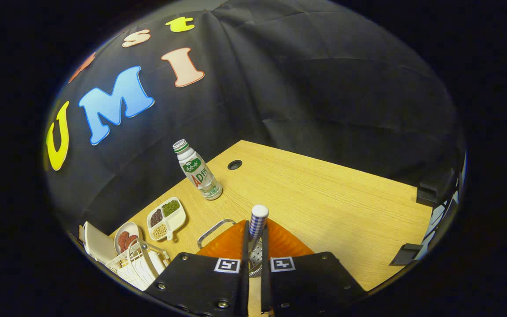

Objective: Take the plate from the dish rack, then take the spoon from the basket and place it into the plate.

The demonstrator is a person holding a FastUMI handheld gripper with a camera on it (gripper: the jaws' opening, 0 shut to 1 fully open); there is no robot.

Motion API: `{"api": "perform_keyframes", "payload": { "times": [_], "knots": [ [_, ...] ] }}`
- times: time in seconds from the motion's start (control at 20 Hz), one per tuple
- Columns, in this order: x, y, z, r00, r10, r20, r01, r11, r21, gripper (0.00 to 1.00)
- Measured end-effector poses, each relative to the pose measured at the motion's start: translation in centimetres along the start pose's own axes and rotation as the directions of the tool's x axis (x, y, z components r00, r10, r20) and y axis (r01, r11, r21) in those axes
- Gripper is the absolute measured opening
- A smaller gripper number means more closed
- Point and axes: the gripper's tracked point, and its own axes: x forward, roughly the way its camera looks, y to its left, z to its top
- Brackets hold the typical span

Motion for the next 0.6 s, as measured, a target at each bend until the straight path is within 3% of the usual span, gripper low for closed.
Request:
{"api": "perform_keyframes", "payload": {
  "times": [0.1,0.6],
  "knots": [
    [0.4,0.7,0.3,1.000,-0.006,-0.002,0.006,1.000,-0.022,0.02],
    [-2.4,4.4,2.8,0.997,0.021,0.072,-0.009,0.987,-0.157,0.02]
  ]
}}
